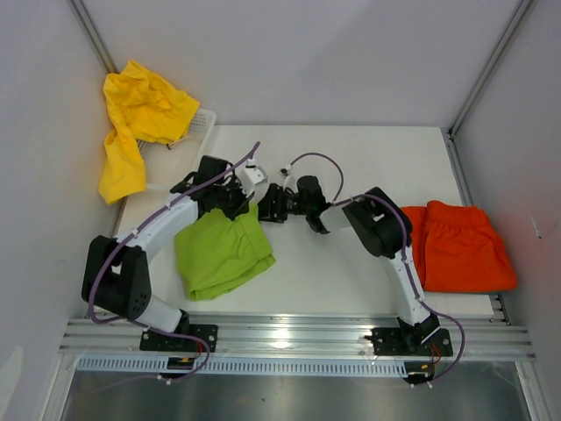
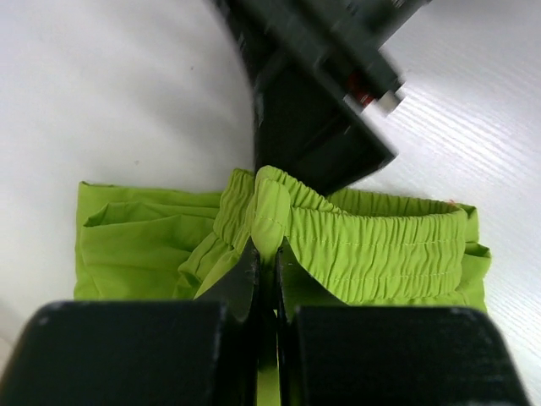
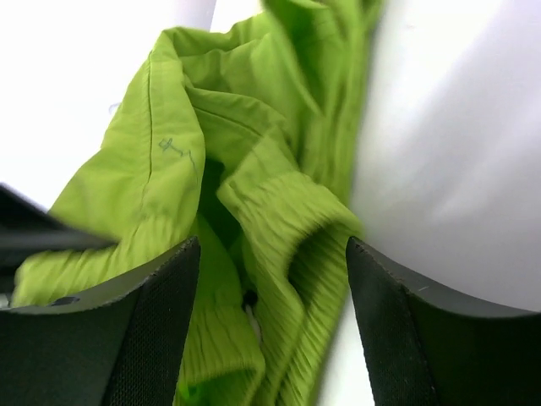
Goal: Fold and stack the shorts
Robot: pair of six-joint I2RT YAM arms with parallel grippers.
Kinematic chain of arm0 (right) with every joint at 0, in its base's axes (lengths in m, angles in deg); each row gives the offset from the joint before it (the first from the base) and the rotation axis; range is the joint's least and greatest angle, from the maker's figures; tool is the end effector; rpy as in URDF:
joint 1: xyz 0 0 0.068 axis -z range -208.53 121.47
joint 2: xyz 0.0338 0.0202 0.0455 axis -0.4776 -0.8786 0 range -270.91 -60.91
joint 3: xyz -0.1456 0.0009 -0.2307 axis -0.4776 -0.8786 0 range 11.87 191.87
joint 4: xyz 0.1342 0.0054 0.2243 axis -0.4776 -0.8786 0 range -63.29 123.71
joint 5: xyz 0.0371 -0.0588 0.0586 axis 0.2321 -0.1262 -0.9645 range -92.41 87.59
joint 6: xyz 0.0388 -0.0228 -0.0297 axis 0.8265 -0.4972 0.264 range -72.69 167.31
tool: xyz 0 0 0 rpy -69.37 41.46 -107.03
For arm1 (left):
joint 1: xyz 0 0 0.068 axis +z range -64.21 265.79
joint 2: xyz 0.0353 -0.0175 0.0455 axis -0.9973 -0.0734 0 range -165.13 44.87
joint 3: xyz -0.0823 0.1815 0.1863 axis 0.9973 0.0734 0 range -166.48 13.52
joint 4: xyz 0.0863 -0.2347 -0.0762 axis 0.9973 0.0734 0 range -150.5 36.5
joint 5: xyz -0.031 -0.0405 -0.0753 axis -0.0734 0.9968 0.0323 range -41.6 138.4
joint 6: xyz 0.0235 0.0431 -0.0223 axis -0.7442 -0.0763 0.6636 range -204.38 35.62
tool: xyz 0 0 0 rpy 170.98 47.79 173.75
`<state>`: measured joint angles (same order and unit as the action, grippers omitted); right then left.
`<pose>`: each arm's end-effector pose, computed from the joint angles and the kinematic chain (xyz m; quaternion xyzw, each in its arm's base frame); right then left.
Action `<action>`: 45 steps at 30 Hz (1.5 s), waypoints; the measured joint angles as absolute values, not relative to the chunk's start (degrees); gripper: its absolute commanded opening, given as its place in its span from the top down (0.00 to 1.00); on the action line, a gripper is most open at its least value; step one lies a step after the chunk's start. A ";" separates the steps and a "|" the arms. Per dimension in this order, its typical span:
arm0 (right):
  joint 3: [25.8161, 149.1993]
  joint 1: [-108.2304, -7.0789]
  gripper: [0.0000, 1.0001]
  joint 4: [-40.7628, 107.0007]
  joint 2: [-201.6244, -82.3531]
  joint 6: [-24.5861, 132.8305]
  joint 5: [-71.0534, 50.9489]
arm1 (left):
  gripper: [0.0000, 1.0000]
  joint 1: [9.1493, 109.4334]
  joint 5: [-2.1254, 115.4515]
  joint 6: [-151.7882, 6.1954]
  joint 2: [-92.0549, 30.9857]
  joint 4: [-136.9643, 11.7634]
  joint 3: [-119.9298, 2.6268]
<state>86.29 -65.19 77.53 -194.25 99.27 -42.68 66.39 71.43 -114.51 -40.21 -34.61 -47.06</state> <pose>0.3686 0.3031 0.1002 -0.1082 0.7666 0.5943 0.2176 0.2909 -0.1171 0.2473 0.4476 0.8088 -0.1560 0.3481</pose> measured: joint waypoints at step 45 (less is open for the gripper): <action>53.83 -93.32 0.01 55.34 -155.87 117.02 4.29 | 0.01 68.16 44.19 -92.80 -34.00 -36.79 -53.35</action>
<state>53.83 -93.32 55.34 -155.87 117.02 4.29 68.16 44.19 -92.80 -34.00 -36.79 -53.35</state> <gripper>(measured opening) 0.993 0.990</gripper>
